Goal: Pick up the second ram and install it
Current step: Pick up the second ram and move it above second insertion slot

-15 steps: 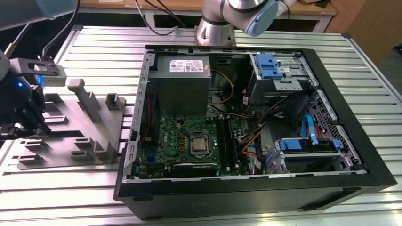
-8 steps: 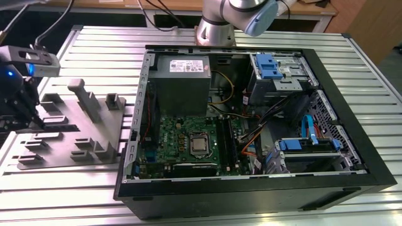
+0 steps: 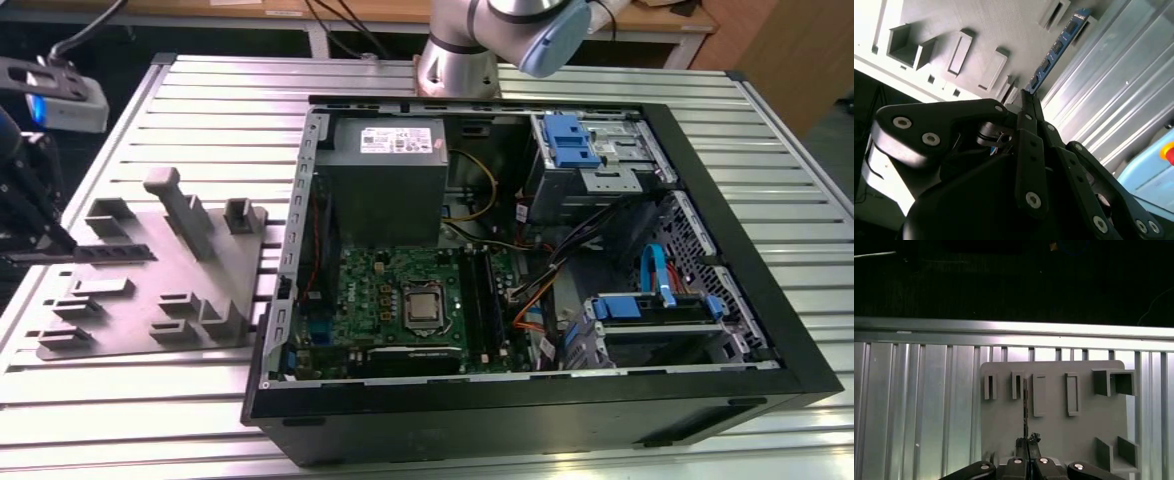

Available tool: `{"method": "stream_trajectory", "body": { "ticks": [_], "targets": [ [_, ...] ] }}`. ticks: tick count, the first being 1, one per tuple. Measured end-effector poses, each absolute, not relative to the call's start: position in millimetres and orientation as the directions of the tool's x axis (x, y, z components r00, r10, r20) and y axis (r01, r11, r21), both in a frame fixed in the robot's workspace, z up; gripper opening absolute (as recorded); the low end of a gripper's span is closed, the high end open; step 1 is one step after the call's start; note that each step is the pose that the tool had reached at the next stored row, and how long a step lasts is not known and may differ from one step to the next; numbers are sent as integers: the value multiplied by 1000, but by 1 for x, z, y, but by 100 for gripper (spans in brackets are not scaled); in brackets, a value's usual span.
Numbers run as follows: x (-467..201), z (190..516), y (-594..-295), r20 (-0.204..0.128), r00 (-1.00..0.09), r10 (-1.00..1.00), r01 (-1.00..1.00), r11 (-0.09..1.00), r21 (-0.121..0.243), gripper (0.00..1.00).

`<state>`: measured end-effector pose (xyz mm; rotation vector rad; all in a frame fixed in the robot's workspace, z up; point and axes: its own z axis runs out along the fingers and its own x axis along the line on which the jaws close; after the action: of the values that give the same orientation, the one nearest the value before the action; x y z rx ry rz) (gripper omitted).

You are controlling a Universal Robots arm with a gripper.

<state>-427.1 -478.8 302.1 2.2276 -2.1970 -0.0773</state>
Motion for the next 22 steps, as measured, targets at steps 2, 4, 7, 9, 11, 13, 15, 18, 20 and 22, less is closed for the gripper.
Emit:
{"method": "stream_trajectory", "body": {
  "ticks": [2, 4, 7, 9, 11, 13, 15, 18, 20, 22],
  "targets": [
    [-427, 311, -479, -27, 13, -1000, -999, -14, 43, 11],
    [-427, 320, -478, -27, 13, -1000, -999, -14, 43, 11],
    [-427, 334, -478, -27, 13, -1000, -999, -14, 43, 11],
    [-427, 343, -477, -27, 13, -1000, -999, -14, 43, 11],
    [-427, 364, -476, -27, 13, -1000, -999, -14, 43, 11],
    [-427, 372, -475, -27, 13, -1000, -999, -14, 43, 11],
    [-427, 382, -475, -27, 13, -1000, -999, -14, 43, 11],
    [-427, 395, -474, -27, 13, -1000, -999, -14, 43, 11],
    [-427, 404, -474, -27, 13, -1000, -999, -14, 43, 11],
    [-427, 407, -474, -27, 13, -1000, -999, -14, 43, 11]
  ]
}}
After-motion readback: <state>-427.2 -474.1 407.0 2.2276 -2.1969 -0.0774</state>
